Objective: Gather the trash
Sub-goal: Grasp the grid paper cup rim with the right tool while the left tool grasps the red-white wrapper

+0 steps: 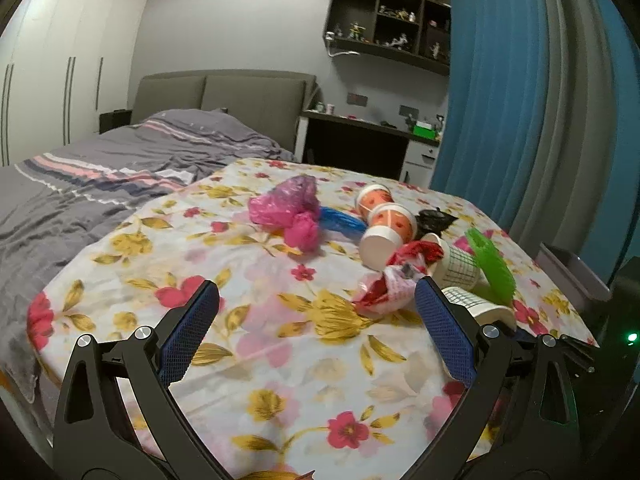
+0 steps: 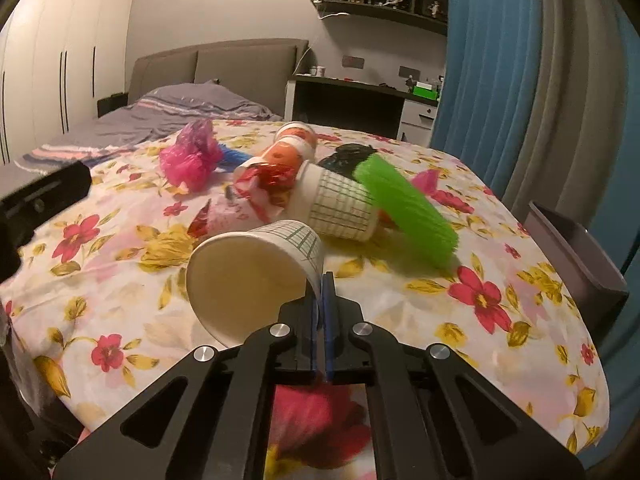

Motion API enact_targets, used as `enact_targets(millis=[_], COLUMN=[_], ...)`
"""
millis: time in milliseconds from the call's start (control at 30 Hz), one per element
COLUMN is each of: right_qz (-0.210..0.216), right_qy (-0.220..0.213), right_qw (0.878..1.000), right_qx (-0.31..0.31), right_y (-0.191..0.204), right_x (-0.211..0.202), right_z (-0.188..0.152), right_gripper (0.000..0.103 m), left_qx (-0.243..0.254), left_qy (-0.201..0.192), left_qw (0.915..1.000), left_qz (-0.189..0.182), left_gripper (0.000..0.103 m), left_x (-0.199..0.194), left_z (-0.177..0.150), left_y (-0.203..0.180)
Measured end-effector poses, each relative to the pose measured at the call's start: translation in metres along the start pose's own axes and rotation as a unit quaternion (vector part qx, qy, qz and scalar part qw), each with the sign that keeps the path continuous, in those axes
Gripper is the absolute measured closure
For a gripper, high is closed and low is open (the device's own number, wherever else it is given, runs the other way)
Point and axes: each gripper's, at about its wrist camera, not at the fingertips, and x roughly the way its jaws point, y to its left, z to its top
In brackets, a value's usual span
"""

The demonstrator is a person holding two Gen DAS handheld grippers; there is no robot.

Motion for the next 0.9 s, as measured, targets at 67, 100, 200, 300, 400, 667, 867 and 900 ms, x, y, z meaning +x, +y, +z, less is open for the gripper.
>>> enact_targets(millis=[67,100,200,300,400,667,867,900], right_qz=[0.0,-0.001,-0.006,-0.014,-0.022,-0.029,-0.029,-0.028], right_qy=[-0.005,-0.01,-0.021,-0.035,-0.046,-0.046,-0.048,-0.047], right_qw=[1.0,1.0,0.999,0.998,0.997,0.995,0.993,0.993], right_qx=[0.012,0.019,0.031,0.048,0.061,0.086,0.101,0.102], right_y=[-0.009,-0.015,-0.029,-0.046,-0.063,-0.092,-0.103,-0.104], right_x=[-0.004,-0.007,-0.014,-0.022,-0.029,-0.032,-0.031,-0.031], right_z=[0.0,0.0,0.002,0.005,0.006,0.001,0.0,0.0], right_gripper=[0.099,0.099,0.099,0.099,0.099,0.099,0.099,0.099], left_qx=[0.004,0.009,0.026,0.042,0.053,0.062,0.04,0.037], left_qy=[0.006,0.01,0.024,0.046,0.084,0.167,0.198,0.2], left_qw=[1.0,0.9998,0.999,0.997,0.9929,0.9811,0.9758,0.9755], left_qz=[-0.007,-0.012,-0.027,-0.048,-0.066,-0.074,-0.083,-0.085], left_gripper=[0.006,0.006,0.009,0.012,0.018,0.039,0.063,0.065], left_x=[0.005,0.009,0.023,0.04,0.064,0.115,0.127,0.127], left_z=[0.001,0.002,0.006,0.009,0.009,0.001,-0.003,-0.003], left_y=[-0.007,-0.011,-0.027,-0.043,-0.056,-0.07,-0.064,-0.063])
